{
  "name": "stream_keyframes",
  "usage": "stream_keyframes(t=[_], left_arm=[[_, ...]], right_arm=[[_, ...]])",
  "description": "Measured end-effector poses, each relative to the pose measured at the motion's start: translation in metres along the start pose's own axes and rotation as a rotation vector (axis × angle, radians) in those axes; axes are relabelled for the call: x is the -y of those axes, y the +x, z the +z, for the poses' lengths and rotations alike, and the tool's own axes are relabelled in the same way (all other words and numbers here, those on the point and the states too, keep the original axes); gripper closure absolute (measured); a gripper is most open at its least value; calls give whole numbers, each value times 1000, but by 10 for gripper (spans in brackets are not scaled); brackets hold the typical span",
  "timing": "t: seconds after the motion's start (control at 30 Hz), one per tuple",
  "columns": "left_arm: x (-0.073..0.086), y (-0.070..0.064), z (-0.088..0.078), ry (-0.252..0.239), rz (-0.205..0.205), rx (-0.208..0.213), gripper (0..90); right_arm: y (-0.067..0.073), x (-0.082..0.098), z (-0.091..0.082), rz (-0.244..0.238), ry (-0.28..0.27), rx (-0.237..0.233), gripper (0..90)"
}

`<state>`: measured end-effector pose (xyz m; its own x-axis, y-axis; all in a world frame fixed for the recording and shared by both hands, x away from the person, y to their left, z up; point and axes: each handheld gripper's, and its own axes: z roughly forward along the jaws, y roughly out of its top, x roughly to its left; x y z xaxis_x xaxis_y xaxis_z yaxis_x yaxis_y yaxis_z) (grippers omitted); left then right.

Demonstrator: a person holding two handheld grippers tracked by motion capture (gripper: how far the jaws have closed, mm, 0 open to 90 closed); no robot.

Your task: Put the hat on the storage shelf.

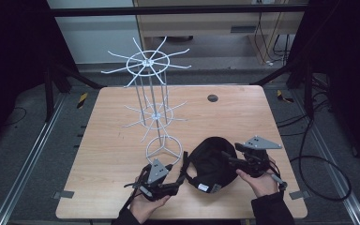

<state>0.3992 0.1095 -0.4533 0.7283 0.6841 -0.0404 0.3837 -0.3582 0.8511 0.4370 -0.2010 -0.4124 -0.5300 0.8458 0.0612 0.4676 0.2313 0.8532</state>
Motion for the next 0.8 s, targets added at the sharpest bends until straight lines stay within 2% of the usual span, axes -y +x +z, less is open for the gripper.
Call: stream_keyframes(t=[0.13, 0.43, 0.8], left_arm=[[-4, -7, 5, -2, 14, 29, 362], [-11, -21, 1, -33, 43, 87, 319], [-9, -41, 12, 14, 101, 123, 252]], right_arm=[[1, 2, 6, 14, 20, -8, 389], [1, 3, 11, 17, 27, 7, 423], [1, 3, 14, 26, 28, 17, 445]])
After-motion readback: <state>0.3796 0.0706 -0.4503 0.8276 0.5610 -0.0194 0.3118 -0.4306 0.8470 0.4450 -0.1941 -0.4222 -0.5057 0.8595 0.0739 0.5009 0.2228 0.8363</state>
